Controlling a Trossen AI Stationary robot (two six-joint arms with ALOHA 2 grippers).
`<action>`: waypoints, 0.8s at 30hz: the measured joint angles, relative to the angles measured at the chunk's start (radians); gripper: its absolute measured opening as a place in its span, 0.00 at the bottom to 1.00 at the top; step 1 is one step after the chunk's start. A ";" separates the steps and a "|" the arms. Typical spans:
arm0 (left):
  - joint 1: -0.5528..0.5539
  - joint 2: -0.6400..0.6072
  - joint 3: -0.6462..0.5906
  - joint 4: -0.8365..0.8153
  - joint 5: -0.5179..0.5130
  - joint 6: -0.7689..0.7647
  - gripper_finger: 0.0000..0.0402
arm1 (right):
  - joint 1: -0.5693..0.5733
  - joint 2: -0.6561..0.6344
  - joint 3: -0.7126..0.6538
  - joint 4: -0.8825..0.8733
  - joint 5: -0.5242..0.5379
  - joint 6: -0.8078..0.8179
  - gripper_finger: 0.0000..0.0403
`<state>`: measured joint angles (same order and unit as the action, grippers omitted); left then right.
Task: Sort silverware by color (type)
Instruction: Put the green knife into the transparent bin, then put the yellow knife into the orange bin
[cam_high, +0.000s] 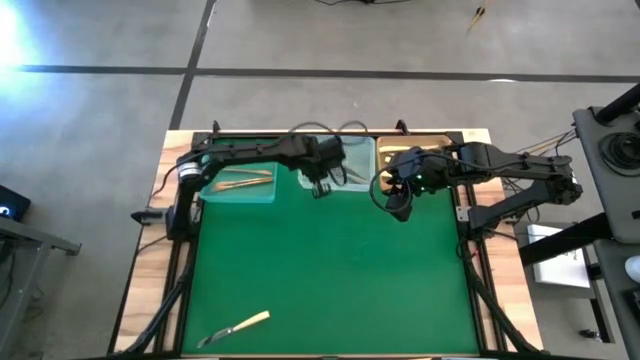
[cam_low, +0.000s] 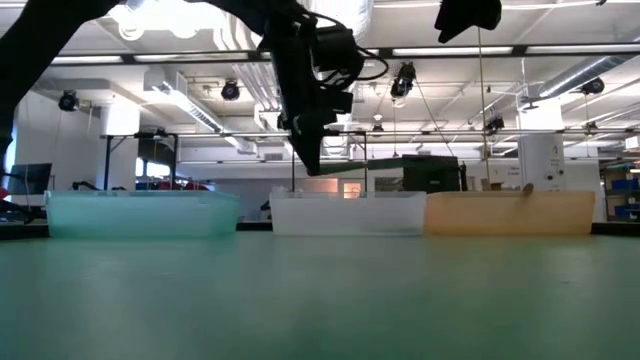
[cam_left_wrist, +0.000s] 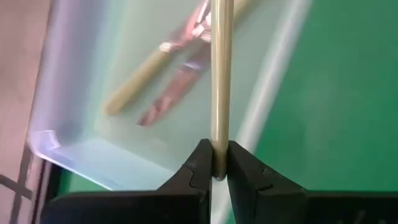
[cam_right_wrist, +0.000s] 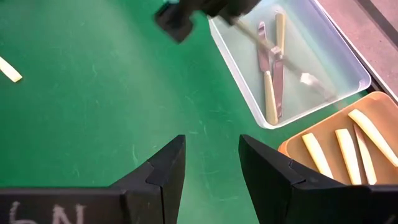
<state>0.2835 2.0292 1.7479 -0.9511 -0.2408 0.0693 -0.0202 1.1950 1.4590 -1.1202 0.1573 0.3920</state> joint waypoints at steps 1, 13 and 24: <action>0.017 0.000 0.003 0.011 0.001 0.000 0.02 | 0.000 0.000 0.000 0.000 0.000 0.000 0.35; 0.089 0.000 0.017 0.036 0.062 -0.012 0.10 | 0.000 0.000 0.000 0.003 0.000 0.000 0.35; 0.070 -0.002 0.059 0.005 0.270 -0.073 0.22 | 0.000 0.000 0.000 0.003 0.000 0.000 0.35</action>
<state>0.3537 2.0270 1.8065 -0.9459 0.0296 -0.0032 -0.0204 1.1950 1.4590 -1.1168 0.1575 0.3920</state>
